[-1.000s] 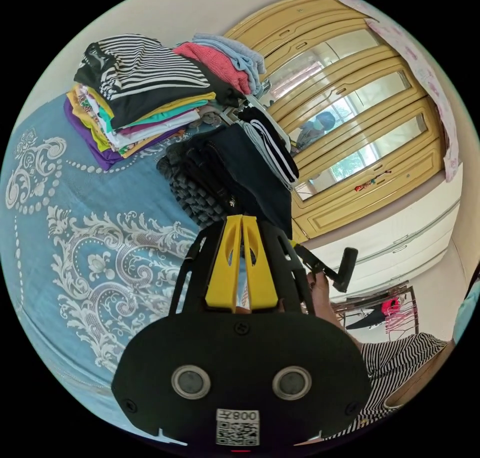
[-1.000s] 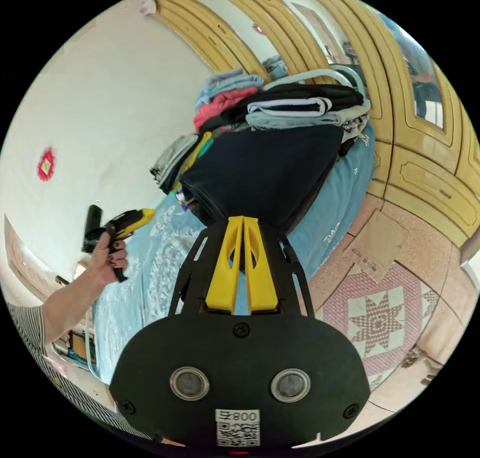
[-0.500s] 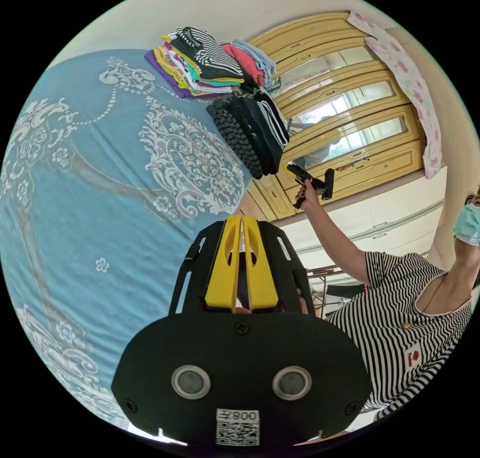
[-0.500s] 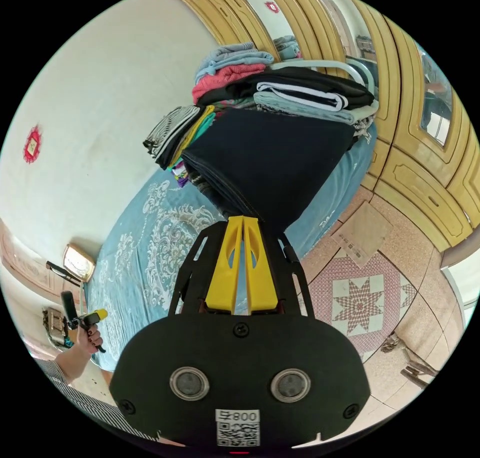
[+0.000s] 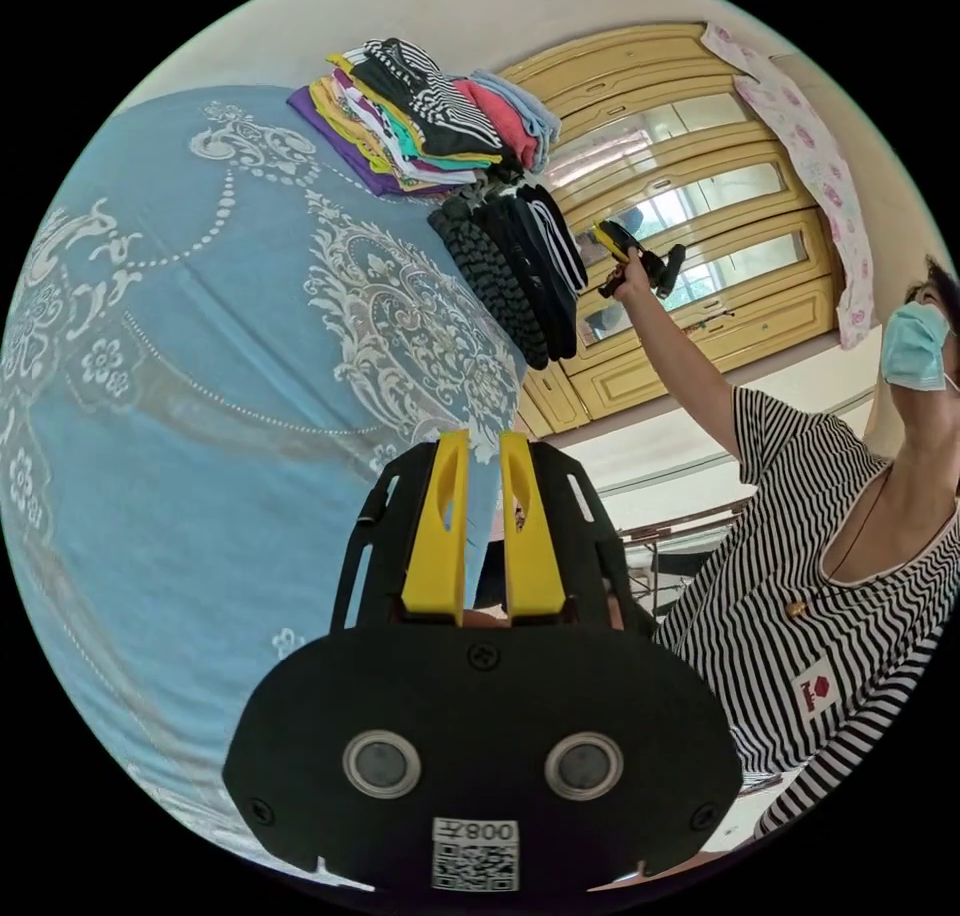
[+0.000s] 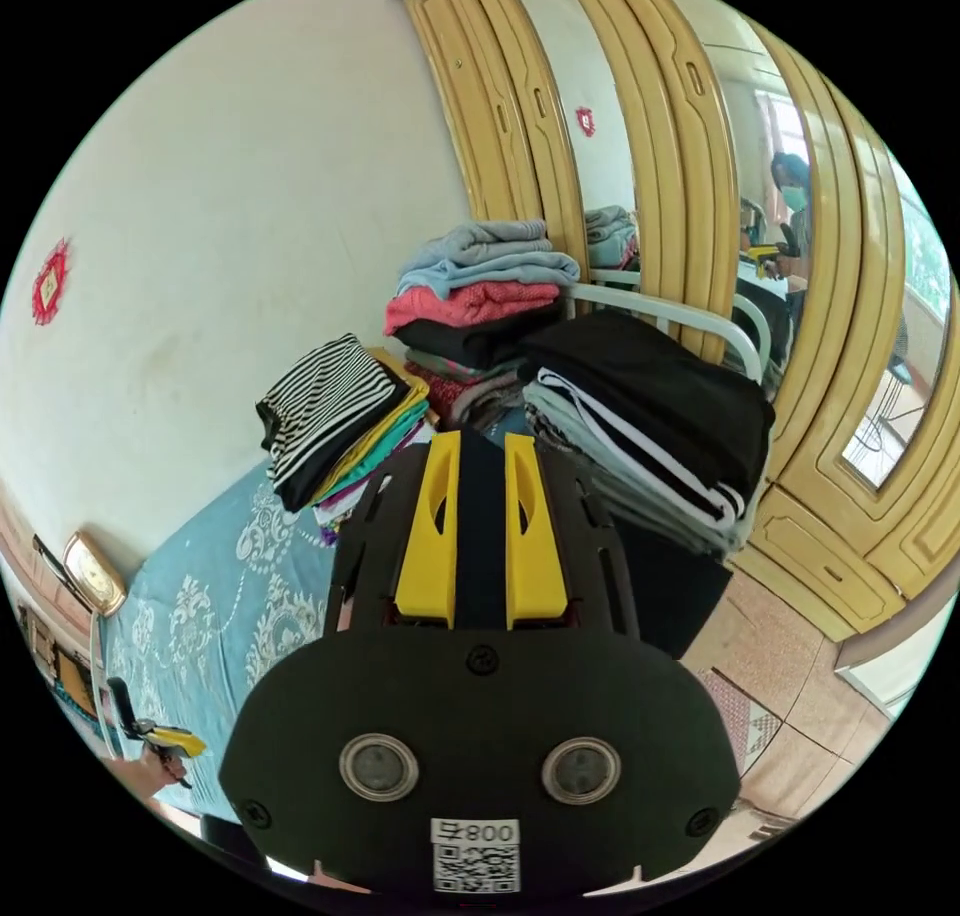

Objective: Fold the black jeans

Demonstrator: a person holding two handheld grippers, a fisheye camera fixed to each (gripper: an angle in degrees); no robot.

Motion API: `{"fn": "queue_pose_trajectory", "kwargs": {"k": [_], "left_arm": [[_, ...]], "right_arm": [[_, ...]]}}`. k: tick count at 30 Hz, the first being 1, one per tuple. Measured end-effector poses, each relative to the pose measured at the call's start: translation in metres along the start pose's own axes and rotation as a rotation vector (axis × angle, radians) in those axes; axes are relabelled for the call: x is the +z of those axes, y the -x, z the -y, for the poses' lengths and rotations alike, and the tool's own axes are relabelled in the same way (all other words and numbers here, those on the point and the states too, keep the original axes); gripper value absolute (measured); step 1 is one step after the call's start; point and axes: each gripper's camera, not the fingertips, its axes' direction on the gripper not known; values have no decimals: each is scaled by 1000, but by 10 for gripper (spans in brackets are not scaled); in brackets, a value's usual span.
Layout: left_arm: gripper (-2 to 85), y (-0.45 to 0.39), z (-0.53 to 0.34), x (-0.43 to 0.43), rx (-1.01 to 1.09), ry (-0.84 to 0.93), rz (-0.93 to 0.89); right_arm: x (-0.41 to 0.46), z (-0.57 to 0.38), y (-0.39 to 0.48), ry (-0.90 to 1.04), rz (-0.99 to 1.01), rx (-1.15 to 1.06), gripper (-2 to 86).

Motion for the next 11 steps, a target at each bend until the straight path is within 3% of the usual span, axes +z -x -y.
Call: {"fn": "queue_pose_trajectory", "kwargs": {"k": [6,11], "left_arm": [[55,22,18,16,-5,-4,-102],[50,42,0,21,-128,26,-133]], "right_arm": [[35,70,3,44,-152,-40,92],[53,108,-3,89,-194,-60,100]]}}
